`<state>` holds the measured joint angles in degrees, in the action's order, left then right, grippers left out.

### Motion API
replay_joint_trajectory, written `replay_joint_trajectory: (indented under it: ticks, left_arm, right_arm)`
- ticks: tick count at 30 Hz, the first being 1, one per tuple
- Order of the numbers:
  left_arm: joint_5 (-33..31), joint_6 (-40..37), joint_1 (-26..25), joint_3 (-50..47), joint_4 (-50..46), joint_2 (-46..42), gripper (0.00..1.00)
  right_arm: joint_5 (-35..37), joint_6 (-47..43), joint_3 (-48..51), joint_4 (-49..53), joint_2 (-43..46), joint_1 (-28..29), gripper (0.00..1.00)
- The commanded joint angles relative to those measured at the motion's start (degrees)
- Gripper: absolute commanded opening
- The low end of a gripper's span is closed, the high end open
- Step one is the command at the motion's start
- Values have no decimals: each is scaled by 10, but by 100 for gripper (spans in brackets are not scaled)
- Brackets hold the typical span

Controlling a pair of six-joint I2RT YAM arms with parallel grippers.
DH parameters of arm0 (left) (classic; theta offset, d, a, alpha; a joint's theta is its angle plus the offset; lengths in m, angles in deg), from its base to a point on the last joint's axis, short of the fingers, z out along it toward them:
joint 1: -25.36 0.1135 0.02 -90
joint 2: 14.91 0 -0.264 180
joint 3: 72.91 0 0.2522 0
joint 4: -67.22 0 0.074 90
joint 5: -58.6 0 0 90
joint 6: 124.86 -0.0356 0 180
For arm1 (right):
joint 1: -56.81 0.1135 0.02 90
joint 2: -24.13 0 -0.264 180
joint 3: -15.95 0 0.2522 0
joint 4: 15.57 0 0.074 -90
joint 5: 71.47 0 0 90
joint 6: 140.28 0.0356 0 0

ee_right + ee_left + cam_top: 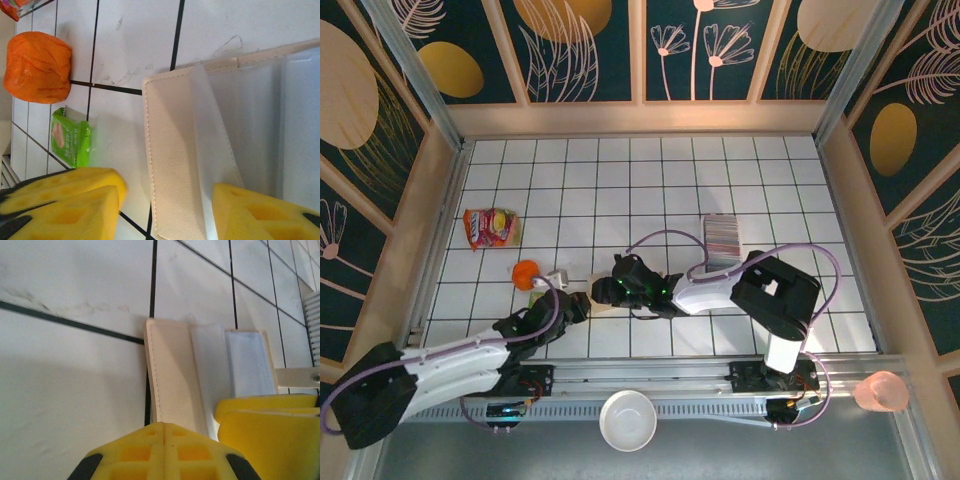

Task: Put the credit cards into the card holder
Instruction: Flip over the card slot on the card holder.

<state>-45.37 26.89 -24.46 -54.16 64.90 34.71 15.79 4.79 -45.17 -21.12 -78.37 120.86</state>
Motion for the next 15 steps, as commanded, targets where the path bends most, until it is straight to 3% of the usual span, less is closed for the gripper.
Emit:
replay_joint_trajectory:
  ticks: [1,6,11,15]
  left_arm:
    - [-58,51,5,21,-107,-47,0]
    - [-53,16,77,80,-180,-85,0]
    - [120,-41,178,157,-111,21,0]
    - [214,-99,193,256,-91,152,0]
  right_arm:
    - [-1,11,8,-17,-8,-6,52]
    - [2,5,12,-8,-6,-6,52]
    - [3,0,12,-3,-6,-6,51]
    - [4,-3,12,-3,-6,-4,50]
